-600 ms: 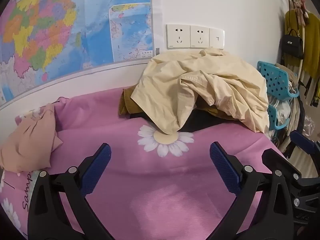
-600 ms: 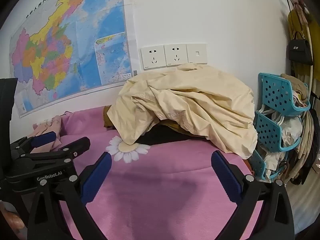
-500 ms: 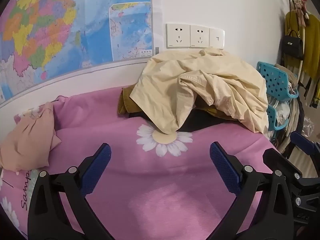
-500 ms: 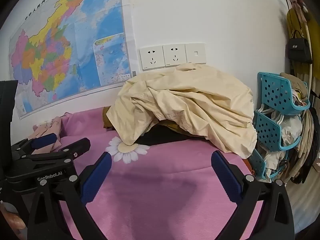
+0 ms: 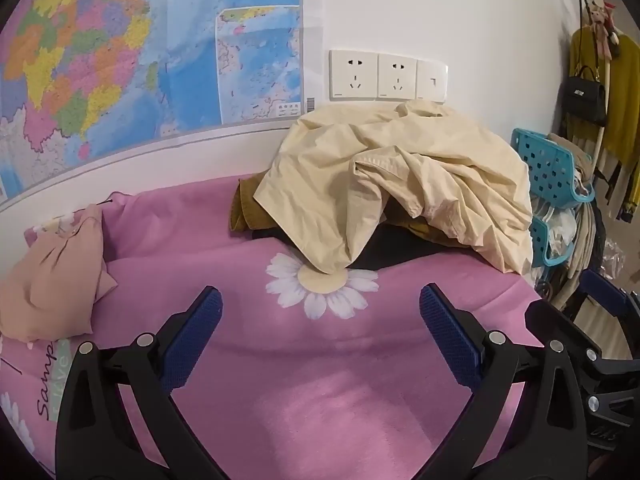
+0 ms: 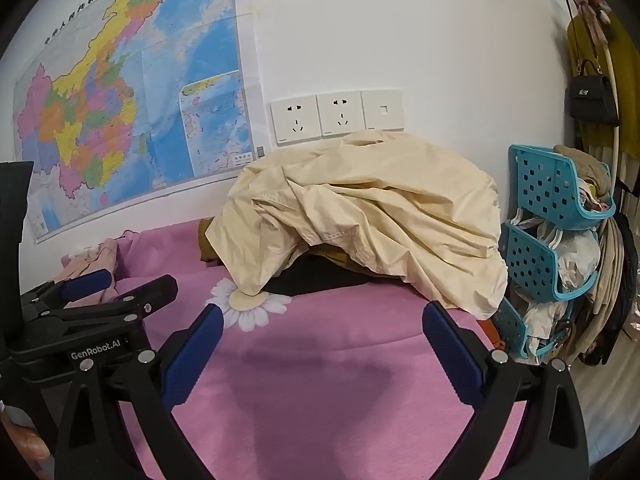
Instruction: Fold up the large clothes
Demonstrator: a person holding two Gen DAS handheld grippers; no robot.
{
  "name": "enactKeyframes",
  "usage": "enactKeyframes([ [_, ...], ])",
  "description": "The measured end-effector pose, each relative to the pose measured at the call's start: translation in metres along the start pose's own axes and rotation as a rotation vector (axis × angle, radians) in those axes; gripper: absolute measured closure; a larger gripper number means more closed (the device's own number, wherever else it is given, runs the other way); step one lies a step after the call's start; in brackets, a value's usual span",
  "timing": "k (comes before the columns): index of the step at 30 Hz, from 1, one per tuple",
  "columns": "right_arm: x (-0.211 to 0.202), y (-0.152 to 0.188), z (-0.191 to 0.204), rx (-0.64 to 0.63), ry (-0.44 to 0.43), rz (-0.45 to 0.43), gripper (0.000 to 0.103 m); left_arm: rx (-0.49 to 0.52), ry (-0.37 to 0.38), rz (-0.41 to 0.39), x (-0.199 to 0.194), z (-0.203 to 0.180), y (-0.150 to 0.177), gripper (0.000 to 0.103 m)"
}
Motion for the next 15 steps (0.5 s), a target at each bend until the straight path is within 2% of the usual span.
enactKeyframes([
  [15,0.003,-0.0022,-0.0006,-0.001,-0.001,0.001,0.006,-0.002,0.005,0.006,0.0017,-0.002,-0.0052,0.005],
])
Point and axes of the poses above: each gripper's, at about its wrist camera, not at the fingertips, and x roughly the way its jaws point, z to its left, y to its underside, the point moved 9 cm from there along x, roughly the way its jaws point, and after that the axes turned 4 degrees about -y, right-handed, at the moved point
